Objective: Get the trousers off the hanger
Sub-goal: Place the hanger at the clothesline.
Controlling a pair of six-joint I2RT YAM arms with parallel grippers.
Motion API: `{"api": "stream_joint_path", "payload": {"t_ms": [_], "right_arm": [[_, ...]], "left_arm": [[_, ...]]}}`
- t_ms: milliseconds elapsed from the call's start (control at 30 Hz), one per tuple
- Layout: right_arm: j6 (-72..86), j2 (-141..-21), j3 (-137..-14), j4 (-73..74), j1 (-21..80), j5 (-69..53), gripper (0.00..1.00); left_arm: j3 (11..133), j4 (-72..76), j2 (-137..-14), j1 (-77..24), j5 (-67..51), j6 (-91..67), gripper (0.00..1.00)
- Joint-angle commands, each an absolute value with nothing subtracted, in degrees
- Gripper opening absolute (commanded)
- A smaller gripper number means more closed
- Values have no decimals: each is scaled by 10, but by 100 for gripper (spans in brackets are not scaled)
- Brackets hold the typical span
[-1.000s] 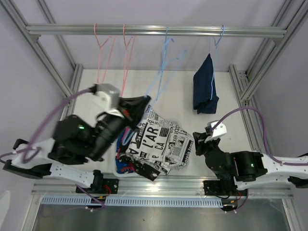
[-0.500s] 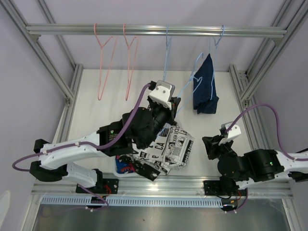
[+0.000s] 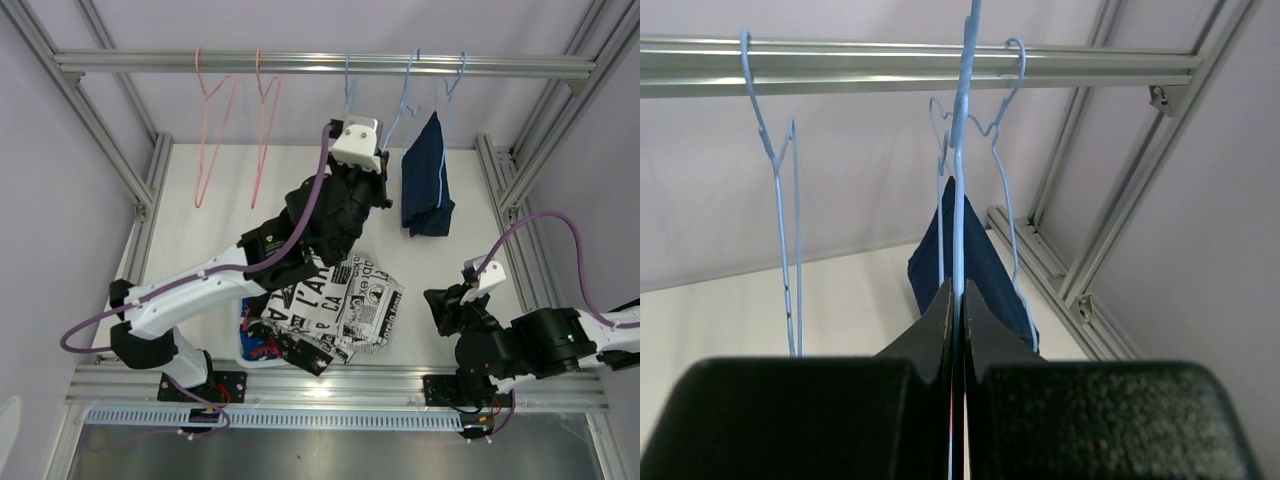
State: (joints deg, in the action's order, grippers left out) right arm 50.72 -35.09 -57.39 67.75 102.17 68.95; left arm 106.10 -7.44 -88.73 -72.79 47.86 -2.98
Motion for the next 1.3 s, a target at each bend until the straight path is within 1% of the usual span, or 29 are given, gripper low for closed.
{"api": "stream_joint_path", "payload": {"t_ms": [0, 67, 267, 600, 800, 1000, 1267], "right_arm": [[555, -355, -588, 701, 1027, 704, 11], [576, -350, -571, 705, 1027, 705, 11], [573, -339, -553, 686, 1027, 700, 10], [568, -342, -550, 679, 1033, 704, 9], [569, -346, -550, 681, 1034, 708, 9], [569, -345, -550, 680, 1036, 709, 9], [569, -355, -551, 683, 1037, 710, 9]], "left_arm": [[1132, -51, -927, -709, 492, -1, 1], [1164, -56, -953, -703, 497, 14, 1], [1201, -55, -996, -672, 503, 25, 1], [1216, -64, -1027, -621, 485, 5, 1], [1233, -70, -1049, -608, 471, 4, 1], [1234, -82, -1061, -599, 441, -32, 1], [1240, -99, -1079, -588, 429, -61, 1]]}}
